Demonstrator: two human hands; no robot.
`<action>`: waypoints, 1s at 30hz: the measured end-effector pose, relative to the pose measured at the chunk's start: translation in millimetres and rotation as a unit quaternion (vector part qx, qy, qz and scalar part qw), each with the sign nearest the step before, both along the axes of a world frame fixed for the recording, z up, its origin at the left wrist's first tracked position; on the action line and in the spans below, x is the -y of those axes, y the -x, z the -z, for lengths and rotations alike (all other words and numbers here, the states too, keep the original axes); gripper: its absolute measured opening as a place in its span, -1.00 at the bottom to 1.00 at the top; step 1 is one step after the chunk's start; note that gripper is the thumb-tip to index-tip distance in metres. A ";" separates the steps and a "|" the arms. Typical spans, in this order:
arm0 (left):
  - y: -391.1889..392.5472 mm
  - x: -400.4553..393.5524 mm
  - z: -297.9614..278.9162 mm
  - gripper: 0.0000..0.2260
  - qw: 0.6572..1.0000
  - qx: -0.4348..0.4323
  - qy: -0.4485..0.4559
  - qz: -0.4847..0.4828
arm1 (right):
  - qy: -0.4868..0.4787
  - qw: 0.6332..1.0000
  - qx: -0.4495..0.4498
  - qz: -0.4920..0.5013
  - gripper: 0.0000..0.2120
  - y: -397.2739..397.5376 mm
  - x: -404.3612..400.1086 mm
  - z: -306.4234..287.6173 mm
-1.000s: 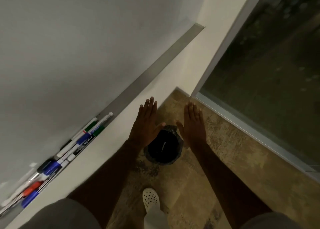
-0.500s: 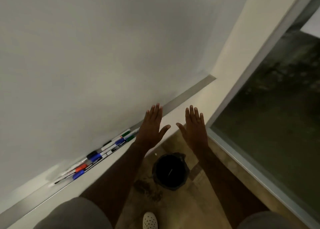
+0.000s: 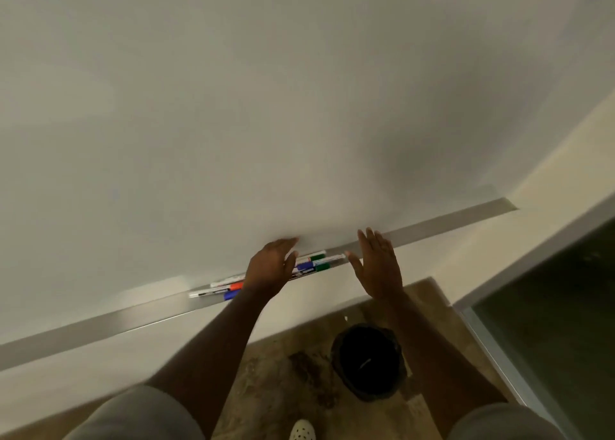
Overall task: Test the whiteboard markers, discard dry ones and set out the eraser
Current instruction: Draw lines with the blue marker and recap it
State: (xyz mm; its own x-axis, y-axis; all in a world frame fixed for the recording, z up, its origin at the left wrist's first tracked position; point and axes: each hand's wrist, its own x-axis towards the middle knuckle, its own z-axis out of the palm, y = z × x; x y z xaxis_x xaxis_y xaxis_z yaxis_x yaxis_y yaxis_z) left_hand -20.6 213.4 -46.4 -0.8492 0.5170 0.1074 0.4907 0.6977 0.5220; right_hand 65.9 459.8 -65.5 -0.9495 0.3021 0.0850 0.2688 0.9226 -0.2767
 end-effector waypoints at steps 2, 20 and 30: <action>0.9 15.1 7.4 -0.72 1.000 0.003 0.002 -0.023 | 0.006 1.000 0.001 -0.022 -0.42 7.3 7.5 9.7; -3.1 70.0 59.1 -0.85 0.979 0.028 0.170 -0.110 | -0.044 0.988 -0.052 -0.136 -0.78 38.3 59.6 55.1; 4.5 79.5 65.6 -0.86 0.971 -0.034 0.235 -0.036 | -0.057 0.973 -0.079 -0.211 -0.80 56.7 88.4 59.7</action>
State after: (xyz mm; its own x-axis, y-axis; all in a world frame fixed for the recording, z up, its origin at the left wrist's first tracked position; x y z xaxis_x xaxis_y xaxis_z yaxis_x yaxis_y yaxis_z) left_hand -25.1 133.9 -112.0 -0.8843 0.4617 -0.0698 0.4537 0.8849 0.1055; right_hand 9.2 371.4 -125.2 -0.9591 -0.1311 0.2509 -0.1777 0.9687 -0.1733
